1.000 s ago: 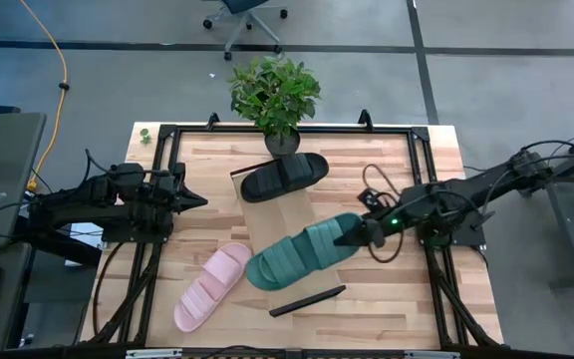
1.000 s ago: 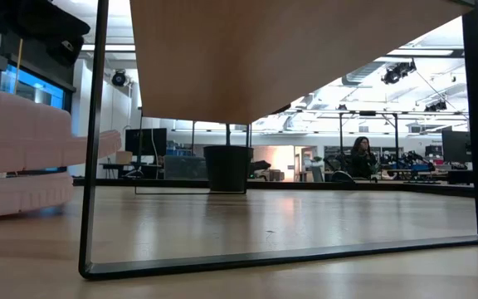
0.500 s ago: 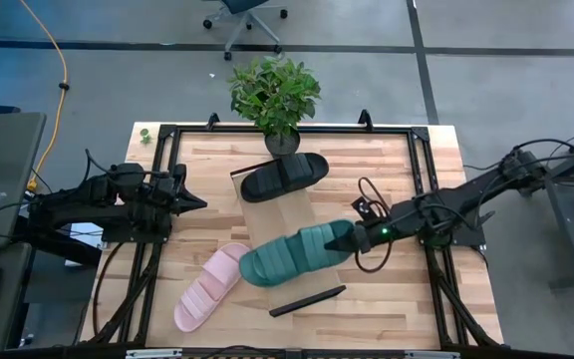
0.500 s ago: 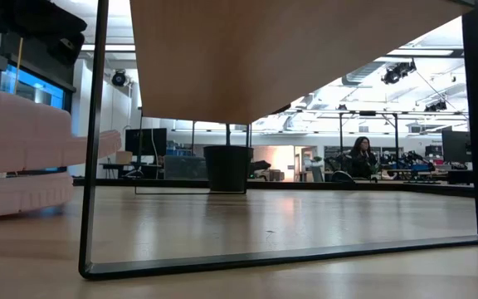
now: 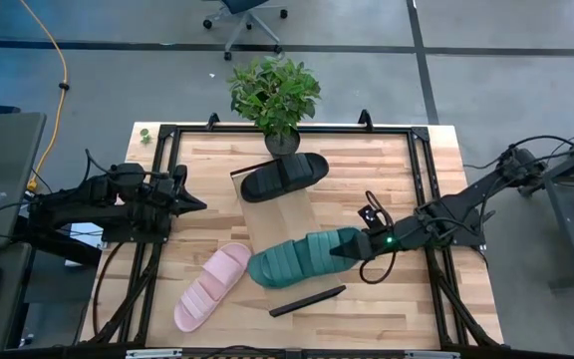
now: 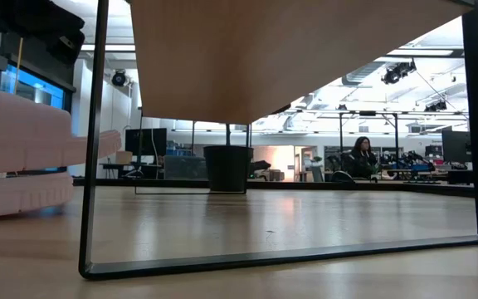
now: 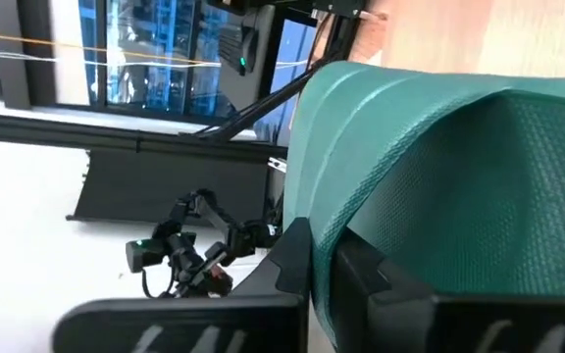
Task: Pick and place slides into the shelf
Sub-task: Put the green slides on the shelf
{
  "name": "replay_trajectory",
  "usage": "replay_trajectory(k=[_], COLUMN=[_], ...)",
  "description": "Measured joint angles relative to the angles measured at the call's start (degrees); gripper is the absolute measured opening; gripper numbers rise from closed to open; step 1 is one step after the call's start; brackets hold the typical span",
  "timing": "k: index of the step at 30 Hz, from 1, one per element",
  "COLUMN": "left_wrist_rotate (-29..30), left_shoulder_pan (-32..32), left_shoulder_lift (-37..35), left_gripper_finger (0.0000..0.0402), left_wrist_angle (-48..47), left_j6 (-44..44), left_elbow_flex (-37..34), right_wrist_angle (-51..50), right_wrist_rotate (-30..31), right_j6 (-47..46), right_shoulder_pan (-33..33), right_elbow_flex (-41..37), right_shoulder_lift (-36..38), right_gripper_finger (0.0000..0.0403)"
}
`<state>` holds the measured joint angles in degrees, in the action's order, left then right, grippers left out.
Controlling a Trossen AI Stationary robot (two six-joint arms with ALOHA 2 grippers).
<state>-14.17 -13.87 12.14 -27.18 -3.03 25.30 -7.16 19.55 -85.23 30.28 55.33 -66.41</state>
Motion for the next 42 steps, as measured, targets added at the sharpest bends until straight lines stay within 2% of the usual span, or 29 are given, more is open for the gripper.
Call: replay_trajectory(k=[14,24,42], left_wrist_rotate=[-0.45,-0.66,-0.92], left_shoulder_pan=[0.01,0.0,0.0], left_shoulder_lift=[0.0,0.0,0.0], left_gripper_finger=[0.0001,0.0001,0.0001], left_wrist_angle=[-0.02,0.0,0.0], left_j6=[0.9,1.27,1.27], left_elbow_flex=[0.0,0.0,0.0], right_wrist_angle=[3.28,3.06,2.72], right_wrist_rotate=[-0.9,1.27,-1.82], right_j6=[-2.95,-3.46,-5.46], right_shoulder_pan=[2.21,2.36,2.38], right_elbow_flex=[0.02,0.02,0.11], right_shoulder_lift=[-4.43,-4.48,-6.88], right_gripper_finger=[0.0002,0.0002,0.0002])
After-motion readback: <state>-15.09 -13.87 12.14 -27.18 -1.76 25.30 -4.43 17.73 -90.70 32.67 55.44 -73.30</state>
